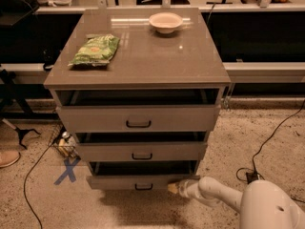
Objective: Close bottom drawer
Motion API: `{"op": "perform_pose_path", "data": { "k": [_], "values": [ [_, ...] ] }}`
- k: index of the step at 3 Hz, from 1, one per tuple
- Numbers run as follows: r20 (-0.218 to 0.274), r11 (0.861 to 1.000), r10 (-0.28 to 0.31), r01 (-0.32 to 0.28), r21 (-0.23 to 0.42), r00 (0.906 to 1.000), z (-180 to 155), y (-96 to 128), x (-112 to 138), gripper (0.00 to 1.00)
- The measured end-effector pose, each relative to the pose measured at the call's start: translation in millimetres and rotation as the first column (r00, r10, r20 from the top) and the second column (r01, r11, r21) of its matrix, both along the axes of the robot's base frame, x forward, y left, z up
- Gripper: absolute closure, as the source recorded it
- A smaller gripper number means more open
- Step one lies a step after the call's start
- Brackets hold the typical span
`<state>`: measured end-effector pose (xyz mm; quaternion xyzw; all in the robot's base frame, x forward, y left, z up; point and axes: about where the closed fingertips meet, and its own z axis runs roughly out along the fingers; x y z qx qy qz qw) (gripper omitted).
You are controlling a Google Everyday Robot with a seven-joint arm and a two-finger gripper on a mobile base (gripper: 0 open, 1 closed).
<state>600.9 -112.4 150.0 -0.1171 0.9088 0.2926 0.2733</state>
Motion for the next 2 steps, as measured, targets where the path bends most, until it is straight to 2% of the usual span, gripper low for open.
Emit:
{"op": "perform_pose_path", "data": {
  "k": [1, 2],
  "values": [
    [0.018, 1.000, 0.000, 0.000, -0.003, 0.9998, -0.2, 1.2, 8.9, 1.00],
    [0.082, 1.000, 0.015, -0.014, -0.010, 0.9966, 4.0, 12.2, 32.5, 1.00]
  ]
}}
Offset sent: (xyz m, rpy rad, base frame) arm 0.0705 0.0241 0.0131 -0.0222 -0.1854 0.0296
